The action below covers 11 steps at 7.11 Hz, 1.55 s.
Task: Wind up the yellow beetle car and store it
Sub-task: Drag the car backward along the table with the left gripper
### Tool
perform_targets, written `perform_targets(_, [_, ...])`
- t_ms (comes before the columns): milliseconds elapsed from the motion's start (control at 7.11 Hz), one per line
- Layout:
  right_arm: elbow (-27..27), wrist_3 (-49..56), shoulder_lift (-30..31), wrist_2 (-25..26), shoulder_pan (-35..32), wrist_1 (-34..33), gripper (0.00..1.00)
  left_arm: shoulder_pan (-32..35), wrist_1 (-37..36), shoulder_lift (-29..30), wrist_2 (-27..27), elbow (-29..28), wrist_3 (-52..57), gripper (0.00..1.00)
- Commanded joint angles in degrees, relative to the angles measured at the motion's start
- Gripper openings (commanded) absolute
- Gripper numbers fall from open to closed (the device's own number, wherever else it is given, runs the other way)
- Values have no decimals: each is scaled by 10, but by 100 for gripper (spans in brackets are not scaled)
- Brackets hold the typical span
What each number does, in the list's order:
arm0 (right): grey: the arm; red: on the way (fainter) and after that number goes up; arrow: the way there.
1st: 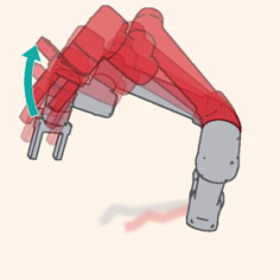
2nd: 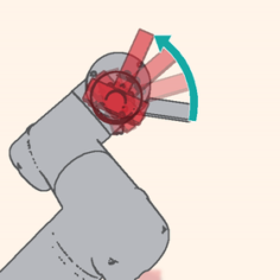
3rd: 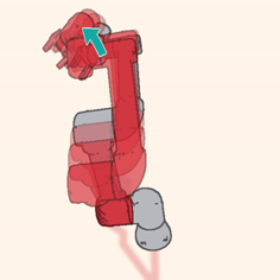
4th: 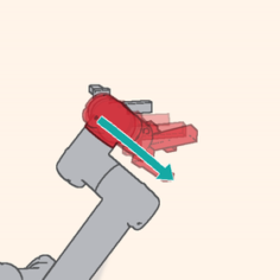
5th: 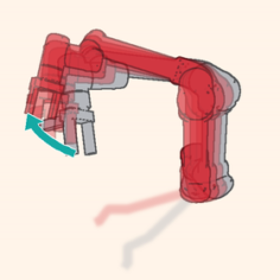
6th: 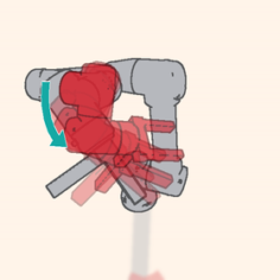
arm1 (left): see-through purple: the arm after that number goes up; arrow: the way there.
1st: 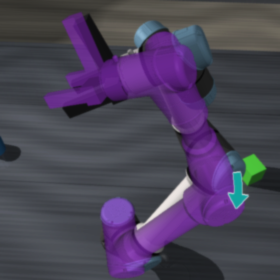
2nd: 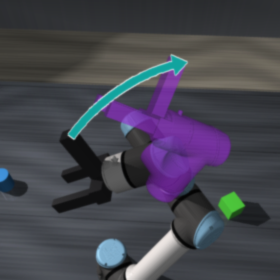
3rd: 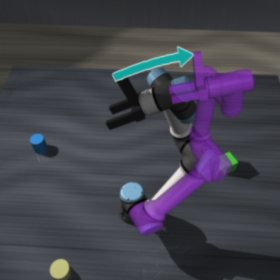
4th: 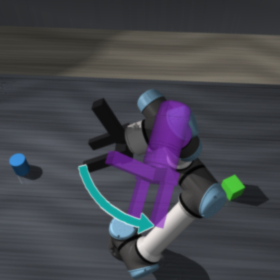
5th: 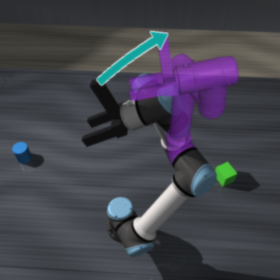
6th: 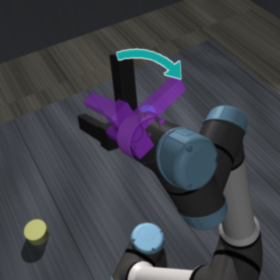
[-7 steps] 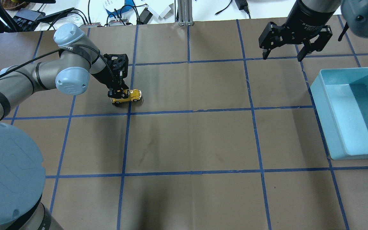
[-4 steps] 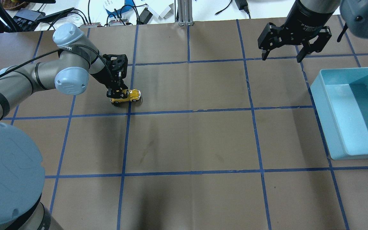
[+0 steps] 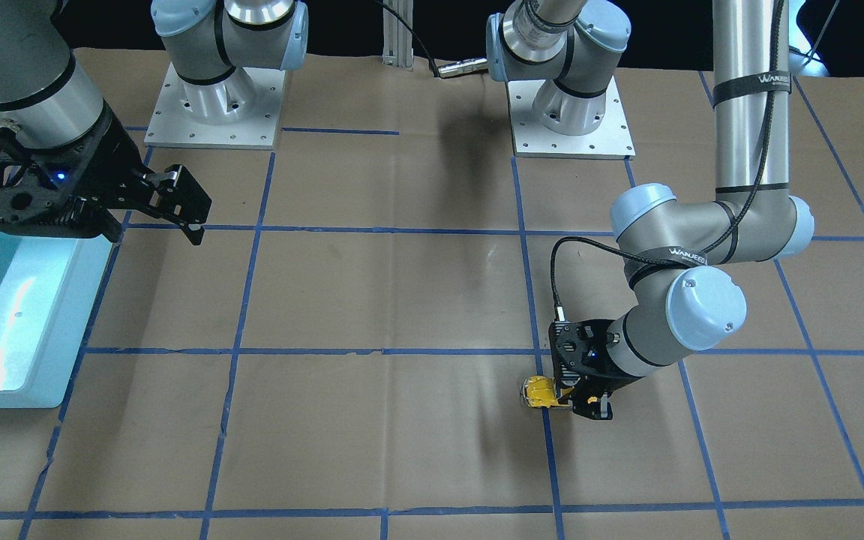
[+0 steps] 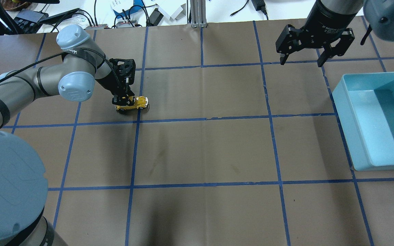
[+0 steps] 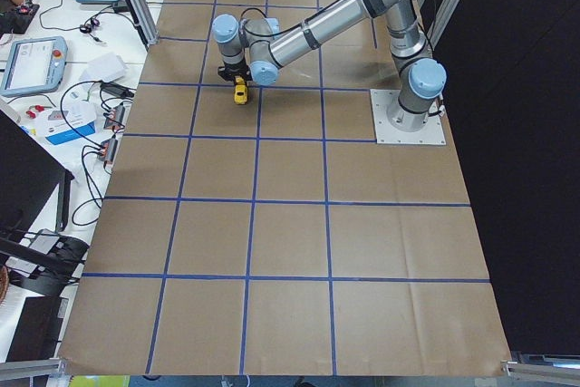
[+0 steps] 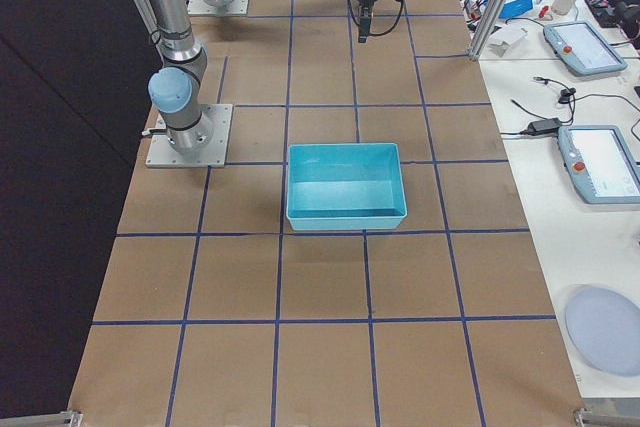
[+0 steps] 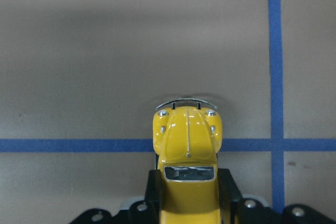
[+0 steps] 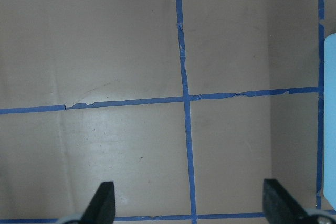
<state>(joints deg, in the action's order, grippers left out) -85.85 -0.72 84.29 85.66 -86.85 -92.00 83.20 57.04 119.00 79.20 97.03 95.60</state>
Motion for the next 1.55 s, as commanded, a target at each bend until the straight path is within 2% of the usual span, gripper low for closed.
perform_targets(0, [0, 3, 0, 0, 0, 2, 100, -12, 1, 0, 1, 0, 5, 26])
perform_targets(1406, [0, 3, -6, 7, 2, -5, 100, -49, 2, -2, 10, 1, 33, 27])
